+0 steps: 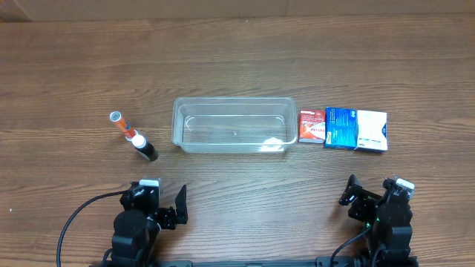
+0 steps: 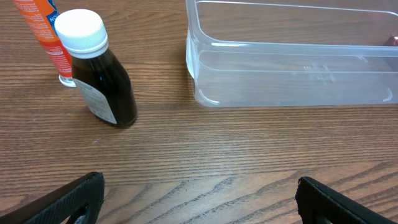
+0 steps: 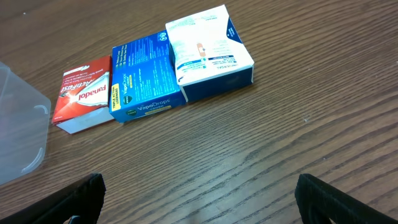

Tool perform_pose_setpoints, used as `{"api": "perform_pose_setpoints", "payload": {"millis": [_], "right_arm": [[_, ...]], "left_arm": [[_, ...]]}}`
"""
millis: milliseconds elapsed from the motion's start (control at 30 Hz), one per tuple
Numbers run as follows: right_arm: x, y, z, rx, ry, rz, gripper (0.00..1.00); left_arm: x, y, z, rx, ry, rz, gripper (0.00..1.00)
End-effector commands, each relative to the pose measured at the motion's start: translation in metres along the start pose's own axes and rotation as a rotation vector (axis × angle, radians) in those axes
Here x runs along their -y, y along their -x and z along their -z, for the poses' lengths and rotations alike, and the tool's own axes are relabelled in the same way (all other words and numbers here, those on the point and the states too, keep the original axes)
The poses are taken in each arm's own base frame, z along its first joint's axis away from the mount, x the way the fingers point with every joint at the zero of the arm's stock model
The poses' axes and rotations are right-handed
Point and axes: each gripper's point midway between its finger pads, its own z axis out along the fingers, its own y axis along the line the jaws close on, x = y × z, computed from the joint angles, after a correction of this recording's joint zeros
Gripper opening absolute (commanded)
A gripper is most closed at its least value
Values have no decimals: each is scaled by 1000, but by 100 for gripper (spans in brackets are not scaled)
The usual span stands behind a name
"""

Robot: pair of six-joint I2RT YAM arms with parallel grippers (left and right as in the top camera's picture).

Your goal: Pack container

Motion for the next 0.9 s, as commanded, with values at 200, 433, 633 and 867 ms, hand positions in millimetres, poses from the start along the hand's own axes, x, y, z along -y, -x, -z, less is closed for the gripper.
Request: {"api": "perform_pose_setpoints", "payload": {"millis": [200,433,633,867], "right_arm": [[0,3,-1,18,1,-5,100],[-3,10,0,48,13,-12,100],[-48,43,14,132,263,-142,100],[-90,118,89,281,494,-137,100]], "left_arm": [[1,-1,-1,1,-2,-23,100],[1,-2,-1,0,-2,-23,100],[1,-2,-1,0,-2,-23,100],[1,-1,-1,1,-2,-23,100]]}}
